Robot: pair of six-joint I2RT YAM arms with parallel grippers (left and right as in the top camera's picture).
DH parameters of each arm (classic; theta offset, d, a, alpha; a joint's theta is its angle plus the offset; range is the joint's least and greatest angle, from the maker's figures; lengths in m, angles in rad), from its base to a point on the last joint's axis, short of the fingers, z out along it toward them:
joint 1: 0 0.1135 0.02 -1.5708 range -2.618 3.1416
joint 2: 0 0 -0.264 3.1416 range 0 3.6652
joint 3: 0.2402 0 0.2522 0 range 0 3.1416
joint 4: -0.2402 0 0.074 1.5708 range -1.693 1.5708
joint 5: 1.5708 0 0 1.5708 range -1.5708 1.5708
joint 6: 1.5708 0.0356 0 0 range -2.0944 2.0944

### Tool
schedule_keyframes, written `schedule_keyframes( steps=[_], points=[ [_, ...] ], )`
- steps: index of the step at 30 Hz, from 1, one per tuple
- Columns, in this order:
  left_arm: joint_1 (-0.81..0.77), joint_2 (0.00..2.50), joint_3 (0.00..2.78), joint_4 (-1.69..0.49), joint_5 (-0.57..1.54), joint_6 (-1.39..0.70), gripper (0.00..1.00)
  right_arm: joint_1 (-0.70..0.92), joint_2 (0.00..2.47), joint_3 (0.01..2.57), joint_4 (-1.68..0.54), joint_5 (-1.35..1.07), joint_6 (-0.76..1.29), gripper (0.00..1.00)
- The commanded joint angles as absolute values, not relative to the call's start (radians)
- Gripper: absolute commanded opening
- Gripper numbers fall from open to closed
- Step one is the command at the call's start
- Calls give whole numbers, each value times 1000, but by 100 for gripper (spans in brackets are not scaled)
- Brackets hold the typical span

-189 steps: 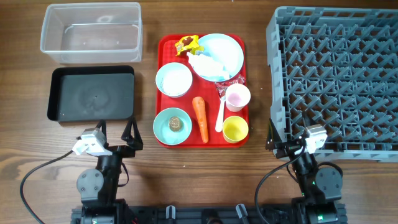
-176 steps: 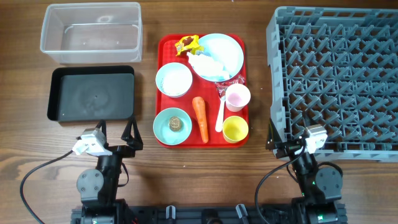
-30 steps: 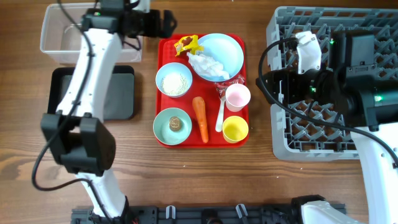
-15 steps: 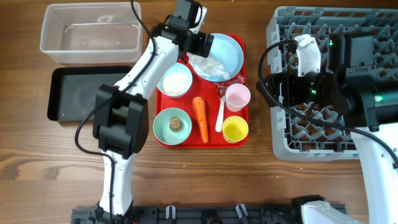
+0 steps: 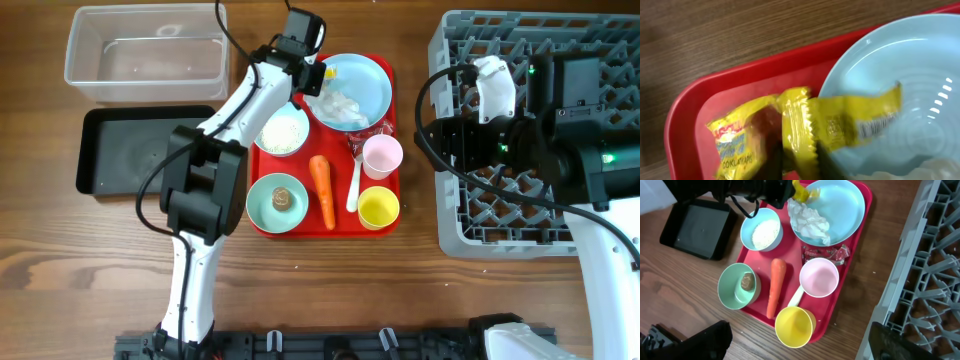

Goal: Sort waste into correct bins and load items into the dishwasher rack
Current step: 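Carry the wrapper with the left gripper and drop it into the clear bin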

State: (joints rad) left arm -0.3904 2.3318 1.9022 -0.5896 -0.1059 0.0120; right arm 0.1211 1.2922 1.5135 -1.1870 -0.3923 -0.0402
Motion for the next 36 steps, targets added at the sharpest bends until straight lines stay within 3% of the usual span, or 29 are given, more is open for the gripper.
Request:
schedule_keyframes(
  steps=[1, 19, 36],
  points=[
    [-388, 2339, 1919, -566, -118, 11, 4, 125, 1304, 1510, -1188, -381, -52, 89],
    [-350, 2018, 1919, -677, -126, 11, 4, 125, 1304, 1510, -1191, -373, -52, 86],
    [-18, 1978, 1918, -745, -128, 11, 4, 125, 1304, 1510, -1191, -374, -49, 86]
  ],
)
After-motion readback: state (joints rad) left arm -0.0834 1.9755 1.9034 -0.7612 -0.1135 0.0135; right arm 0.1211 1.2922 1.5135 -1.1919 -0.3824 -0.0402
